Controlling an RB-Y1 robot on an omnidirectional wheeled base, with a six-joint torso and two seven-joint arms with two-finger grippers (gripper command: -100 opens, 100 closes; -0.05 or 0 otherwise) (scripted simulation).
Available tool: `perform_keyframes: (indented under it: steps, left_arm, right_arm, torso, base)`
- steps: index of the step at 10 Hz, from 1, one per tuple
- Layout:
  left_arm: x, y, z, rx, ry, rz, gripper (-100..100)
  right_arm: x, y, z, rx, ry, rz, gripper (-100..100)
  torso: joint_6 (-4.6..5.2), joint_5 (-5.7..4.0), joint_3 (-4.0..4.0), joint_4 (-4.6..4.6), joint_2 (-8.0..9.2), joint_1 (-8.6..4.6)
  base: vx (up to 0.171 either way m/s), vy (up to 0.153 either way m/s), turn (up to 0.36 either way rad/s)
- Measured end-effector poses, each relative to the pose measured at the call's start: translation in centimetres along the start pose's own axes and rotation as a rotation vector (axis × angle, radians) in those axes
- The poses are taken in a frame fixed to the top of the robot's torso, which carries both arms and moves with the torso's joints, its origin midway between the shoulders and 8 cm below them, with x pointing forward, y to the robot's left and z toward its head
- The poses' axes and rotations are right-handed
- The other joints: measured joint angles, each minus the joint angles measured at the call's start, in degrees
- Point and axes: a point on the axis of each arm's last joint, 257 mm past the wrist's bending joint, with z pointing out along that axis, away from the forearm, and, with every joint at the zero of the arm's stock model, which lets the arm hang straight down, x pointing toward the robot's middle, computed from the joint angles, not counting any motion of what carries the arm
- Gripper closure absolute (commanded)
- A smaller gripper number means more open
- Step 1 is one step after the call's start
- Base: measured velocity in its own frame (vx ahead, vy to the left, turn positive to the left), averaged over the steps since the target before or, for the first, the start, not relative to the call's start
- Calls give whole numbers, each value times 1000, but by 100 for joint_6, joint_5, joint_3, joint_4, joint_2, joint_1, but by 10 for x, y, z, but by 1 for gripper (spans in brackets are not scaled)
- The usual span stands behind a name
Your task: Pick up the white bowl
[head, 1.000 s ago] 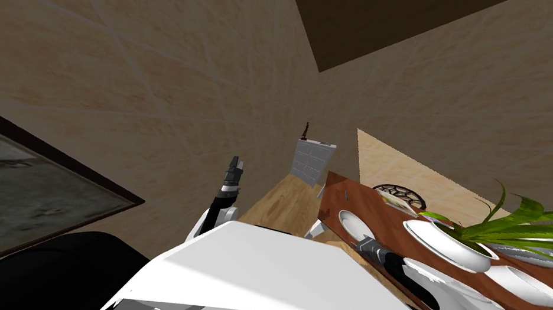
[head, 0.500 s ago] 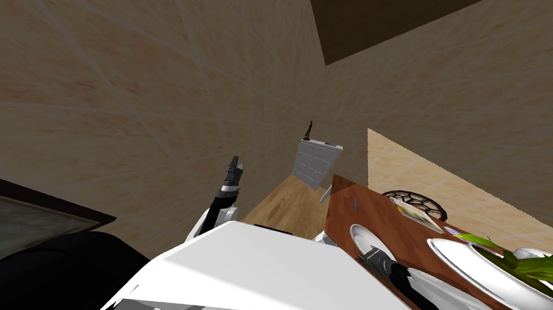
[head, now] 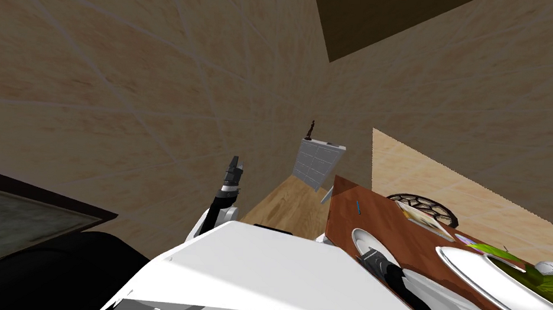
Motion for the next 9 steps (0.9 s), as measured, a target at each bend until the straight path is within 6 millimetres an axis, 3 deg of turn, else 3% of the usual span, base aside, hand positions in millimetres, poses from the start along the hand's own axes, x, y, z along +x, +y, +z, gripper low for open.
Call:
perform_keyframes:
  steps: [1, 5, 6, 7, 9]
  left_arm:
    - [0, 0, 0, 0, 0, 0, 0]
    - [0, 0, 0, 0, 0, 0, 0]
    - [0, 0, 0, 0, 0, 0, 0]
    - [0, 0, 0, 0, 0, 0, 0]
    - [0, 0, 0, 0, 0, 0, 0]
  right_arm:
    - [0, 0, 0, 1, 0, 0, 100]
    - [0, 1, 0, -1, 0, 3, 100]
    - [0, 1, 0, -1, 0, 3, 0]
    - [0, 1, 0, -1, 0, 3, 100]
    - [-2, -6, -5, -2, -3, -9, 100]
  torso:
    - [0, 2, 1, 1, 2, 7]
    - [-3, 7, 1, 1, 2, 17]
    - [-3, 9, 2, 1, 3, 19]
    - [-3, 10, 2, 2, 3, 21]
    - [1, 19, 7, 4, 11, 42]
  base:
    - [0, 0, 0]
    - [0, 0, 0]
    - [0, 0, 0]
    - [-3, 23, -78]
    - [-12, 48, -64]
